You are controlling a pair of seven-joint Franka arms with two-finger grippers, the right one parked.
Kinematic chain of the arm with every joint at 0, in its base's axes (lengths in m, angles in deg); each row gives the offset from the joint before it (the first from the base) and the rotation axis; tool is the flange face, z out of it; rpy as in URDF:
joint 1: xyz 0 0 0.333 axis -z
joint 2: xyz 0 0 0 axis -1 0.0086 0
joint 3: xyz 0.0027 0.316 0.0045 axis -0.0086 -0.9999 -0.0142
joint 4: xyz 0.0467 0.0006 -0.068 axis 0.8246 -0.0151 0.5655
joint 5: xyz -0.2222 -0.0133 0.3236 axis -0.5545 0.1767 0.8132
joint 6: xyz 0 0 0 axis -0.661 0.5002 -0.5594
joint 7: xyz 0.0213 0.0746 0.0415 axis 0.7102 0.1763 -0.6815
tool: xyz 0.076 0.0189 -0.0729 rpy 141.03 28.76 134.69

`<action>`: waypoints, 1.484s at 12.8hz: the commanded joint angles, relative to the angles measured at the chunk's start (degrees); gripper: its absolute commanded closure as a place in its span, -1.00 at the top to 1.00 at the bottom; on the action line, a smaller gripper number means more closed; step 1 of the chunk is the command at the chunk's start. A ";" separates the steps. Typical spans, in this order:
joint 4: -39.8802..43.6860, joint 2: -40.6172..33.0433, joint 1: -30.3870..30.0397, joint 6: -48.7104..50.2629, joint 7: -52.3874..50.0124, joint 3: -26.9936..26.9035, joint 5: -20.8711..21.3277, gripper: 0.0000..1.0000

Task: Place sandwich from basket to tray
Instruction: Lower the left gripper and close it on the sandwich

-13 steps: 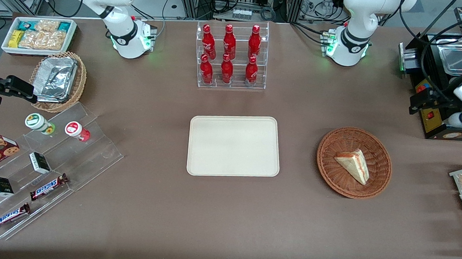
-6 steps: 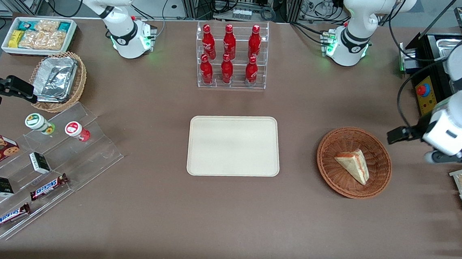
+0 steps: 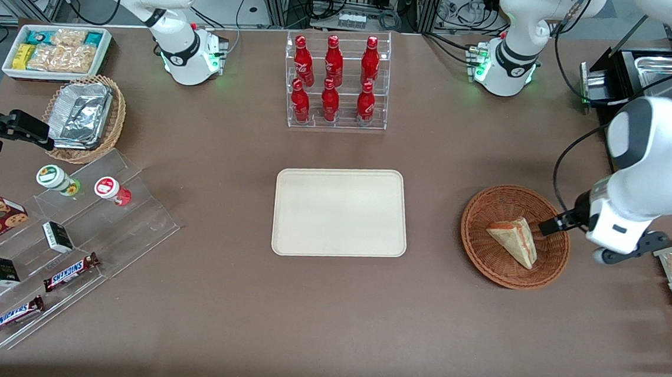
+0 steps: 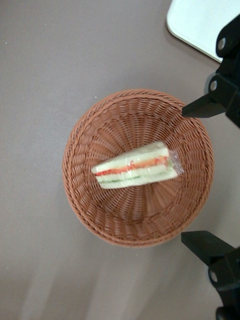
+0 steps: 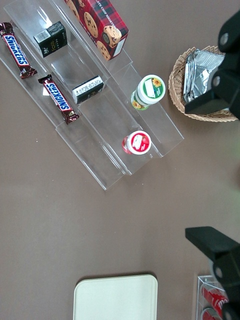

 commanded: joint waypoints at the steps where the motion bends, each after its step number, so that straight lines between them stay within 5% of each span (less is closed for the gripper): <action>1: -2.09 1.67 0.75 -6.06 -5.60 -0.08 0.37 1.00; 7: -6.23 5.19 1.98 -15.58 -11.33 -0.17 0.80 1.00; 19: -21.70 1.06 1.89 -27.27 -14.67 -0.26 3.00 1.00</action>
